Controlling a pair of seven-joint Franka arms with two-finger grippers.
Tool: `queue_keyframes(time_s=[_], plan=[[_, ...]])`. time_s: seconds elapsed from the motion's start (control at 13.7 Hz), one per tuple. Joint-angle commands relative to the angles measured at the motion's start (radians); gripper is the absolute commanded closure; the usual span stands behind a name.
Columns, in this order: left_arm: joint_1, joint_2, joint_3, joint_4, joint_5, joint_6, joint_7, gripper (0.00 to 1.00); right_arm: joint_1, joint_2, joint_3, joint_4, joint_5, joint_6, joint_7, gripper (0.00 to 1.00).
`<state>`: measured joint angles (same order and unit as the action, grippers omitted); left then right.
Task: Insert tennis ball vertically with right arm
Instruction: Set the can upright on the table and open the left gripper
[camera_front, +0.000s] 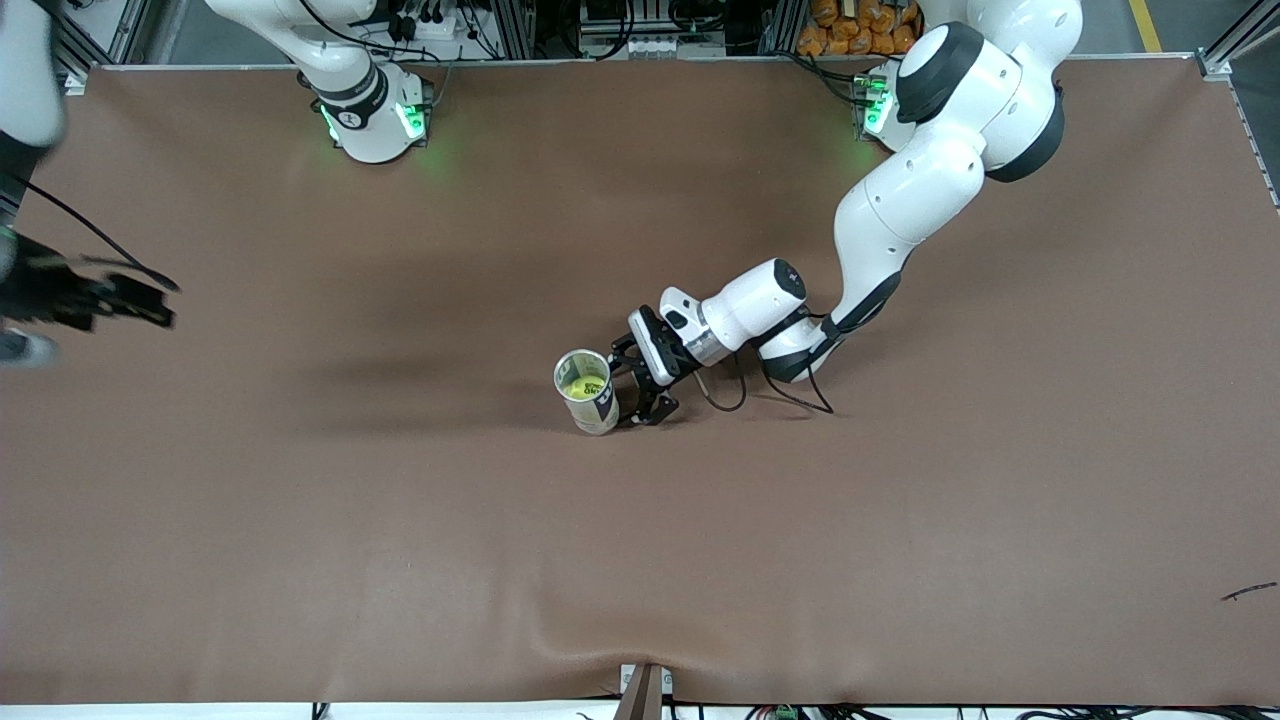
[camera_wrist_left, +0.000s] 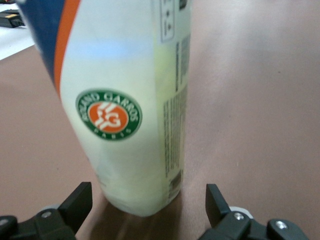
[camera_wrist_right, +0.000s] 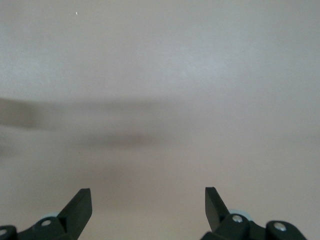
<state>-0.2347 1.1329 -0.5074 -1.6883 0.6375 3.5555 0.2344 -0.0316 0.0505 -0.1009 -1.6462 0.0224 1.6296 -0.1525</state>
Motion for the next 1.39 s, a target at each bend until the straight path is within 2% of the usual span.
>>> queue_keyframes(time_s=[0.0,0.22,0.44,0.66,1.02,1.32], plan=[[0.008,0.004,0.01,-0.016,0.028,-0.001,-0.02,0.0,0.009,-0.076,-0.008,-0.025,-0.006,-0.068,-0.012,0.0],[0.044,0.001,0.01,-0.059,0.051,-0.001,-0.021,0.0,0.019,-0.081,-0.002,0.037,-0.006,-0.146,0.048,0.0],[0.109,-0.005,0.009,-0.08,0.123,-0.001,-0.032,0.0,0.022,-0.081,0.003,0.077,-0.004,-0.22,0.099,0.0],[0.167,-0.01,0.007,-0.074,0.126,-0.003,-0.062,0.0,0.021,-0.084,0.021,0.097,-0.006,-0.223,0.097,0.0],[0.285,-0.01,0.007,-0.051,0.114,-0.01,-0.183,0.0,0.016,-0.067,0.017,0.163,-0.004,-0.241,0.102,0.0],[0.308,-0.019,0.035,-0.021,0.094,-0.027,-0.366,0.0,0.007,-0.066,0.017,0.172,0.002,-0.234,0.103,0.0]])
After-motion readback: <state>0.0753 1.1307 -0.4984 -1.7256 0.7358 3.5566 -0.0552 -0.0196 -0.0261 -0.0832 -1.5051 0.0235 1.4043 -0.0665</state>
